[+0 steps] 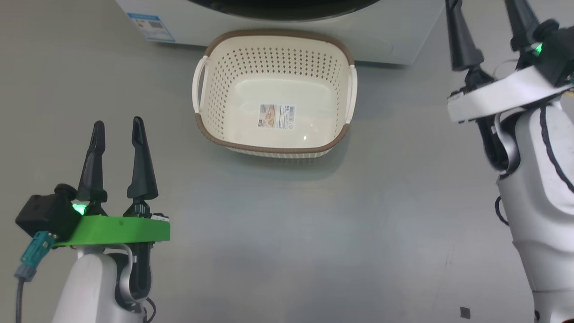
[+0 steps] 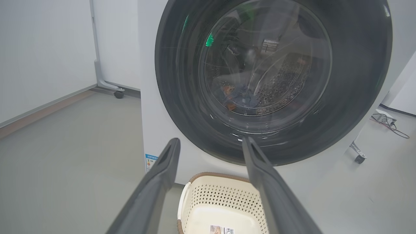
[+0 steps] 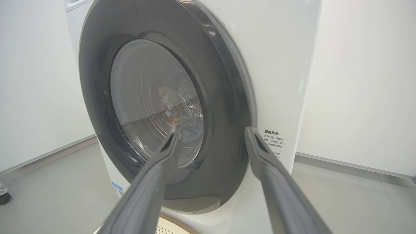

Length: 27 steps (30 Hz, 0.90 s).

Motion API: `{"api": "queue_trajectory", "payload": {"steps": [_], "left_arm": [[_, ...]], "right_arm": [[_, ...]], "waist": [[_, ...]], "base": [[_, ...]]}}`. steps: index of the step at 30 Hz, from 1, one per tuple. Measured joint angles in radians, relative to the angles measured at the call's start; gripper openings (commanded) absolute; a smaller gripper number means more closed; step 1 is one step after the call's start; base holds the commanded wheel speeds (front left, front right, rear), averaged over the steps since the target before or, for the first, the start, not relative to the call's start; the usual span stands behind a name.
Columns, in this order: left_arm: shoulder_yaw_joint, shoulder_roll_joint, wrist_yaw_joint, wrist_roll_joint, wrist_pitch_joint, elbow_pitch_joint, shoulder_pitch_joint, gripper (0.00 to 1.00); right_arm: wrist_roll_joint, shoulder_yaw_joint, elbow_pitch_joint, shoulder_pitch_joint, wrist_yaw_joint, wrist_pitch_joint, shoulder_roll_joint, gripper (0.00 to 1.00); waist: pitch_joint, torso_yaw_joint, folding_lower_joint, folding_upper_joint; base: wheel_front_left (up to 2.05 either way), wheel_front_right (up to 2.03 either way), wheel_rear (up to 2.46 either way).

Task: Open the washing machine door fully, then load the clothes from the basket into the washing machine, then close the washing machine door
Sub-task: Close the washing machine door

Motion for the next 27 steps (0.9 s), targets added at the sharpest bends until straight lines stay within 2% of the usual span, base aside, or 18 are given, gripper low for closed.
{"api": "queue_trajectory", "payload": {"steps": [4,15,20,27], "left_arm": [[0.010,0.003,-0.002,0.053,0.000,0.025,0.025,1.00],[0.012,0.004,-0.002,0.111,0.000,0.091,0.132,1.00],[0.015,0.005,-0.002,0.120,0.000,0.122,0.204,1.00],[0.032,0.007,-0.002,0.121,0.000,0.118,0.247,1.00]], "right_arm": [[0.006,-0.023,-0.011,0.099,0.000,0.000,0.020,1.00],[0.011,-0.093,-0.017,0.338,0.000,0.004,0.049,1.00],[0.009,-0.117,-0.024,0.446,0.000,0.004,0.075,1.00],[-0.004,-0.152,-0.058,0.552,0.000,0.005,0.081,1.00]], "waist": [[-0.054,-0.034,0.0000,0.0000],[-0.196,-0.113,0.0000,0.0000],[-0.269,-0.143,0.0000,0.0000],[-0.350,-0.184,0.0000,0.0000]], "base": [[0.00,0.00,0.00],[0.00,0.00,0.00],[0.00,0.00,0.00],[0.00,0.00,0.00]]}}
